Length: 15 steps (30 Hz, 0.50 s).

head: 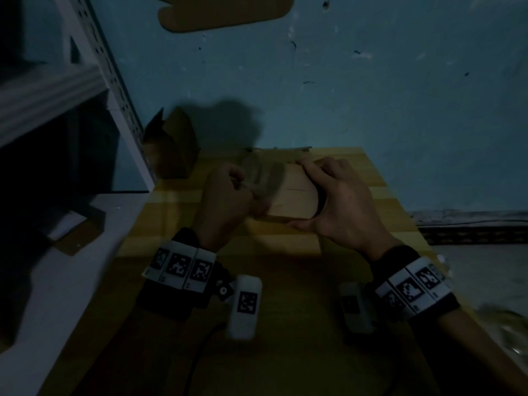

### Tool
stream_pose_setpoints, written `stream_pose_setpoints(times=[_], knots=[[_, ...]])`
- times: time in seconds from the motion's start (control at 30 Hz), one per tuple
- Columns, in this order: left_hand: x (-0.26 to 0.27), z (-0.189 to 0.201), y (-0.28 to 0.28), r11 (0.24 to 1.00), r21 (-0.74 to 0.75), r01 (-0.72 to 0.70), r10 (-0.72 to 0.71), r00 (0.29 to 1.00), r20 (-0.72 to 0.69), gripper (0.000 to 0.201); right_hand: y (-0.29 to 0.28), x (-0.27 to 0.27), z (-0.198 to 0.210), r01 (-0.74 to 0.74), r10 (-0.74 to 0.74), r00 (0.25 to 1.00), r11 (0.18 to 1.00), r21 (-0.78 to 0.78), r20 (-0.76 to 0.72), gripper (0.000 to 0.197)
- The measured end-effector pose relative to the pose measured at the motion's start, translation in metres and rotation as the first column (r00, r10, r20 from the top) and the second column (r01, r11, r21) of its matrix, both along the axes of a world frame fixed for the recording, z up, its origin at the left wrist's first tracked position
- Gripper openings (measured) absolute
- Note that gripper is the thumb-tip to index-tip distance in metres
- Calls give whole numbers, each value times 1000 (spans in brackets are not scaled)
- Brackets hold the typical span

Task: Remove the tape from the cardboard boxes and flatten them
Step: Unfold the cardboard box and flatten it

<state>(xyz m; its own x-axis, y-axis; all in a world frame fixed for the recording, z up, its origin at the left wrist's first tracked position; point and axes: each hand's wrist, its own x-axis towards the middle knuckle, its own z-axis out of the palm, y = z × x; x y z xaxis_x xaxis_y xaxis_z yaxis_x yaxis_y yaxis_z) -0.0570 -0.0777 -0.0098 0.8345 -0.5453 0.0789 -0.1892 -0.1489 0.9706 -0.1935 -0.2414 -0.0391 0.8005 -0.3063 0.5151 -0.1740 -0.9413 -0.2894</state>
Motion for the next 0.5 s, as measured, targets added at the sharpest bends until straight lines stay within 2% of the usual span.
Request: stream_pose_setpoints(times=[0.07,0.13,0.23,0.33,0.5], knots=[[-3,-6,1,999,-24,-30,33,993,114,51,-2,0,0,34,-34,999,999,-24,3,110],[-5,-7,4,998,-51,-36,43,987,154,58,-5,-2,0,52,-52,998,998,-16,22,109],[-3,-6,8,999,-49,-11,13,999,42,71,-5,-3,0,54,-53,998,998,-20,22,107],[-2,-4,11,997,-66,26,-31,996,-85,68,-4,-3,0,57,-57,998,998,-18,-1,108],[-3,1,11,996,-85,33,-35,999,-24,61,-2,-3,1,60,-60,998,998,-5,-34,109]])
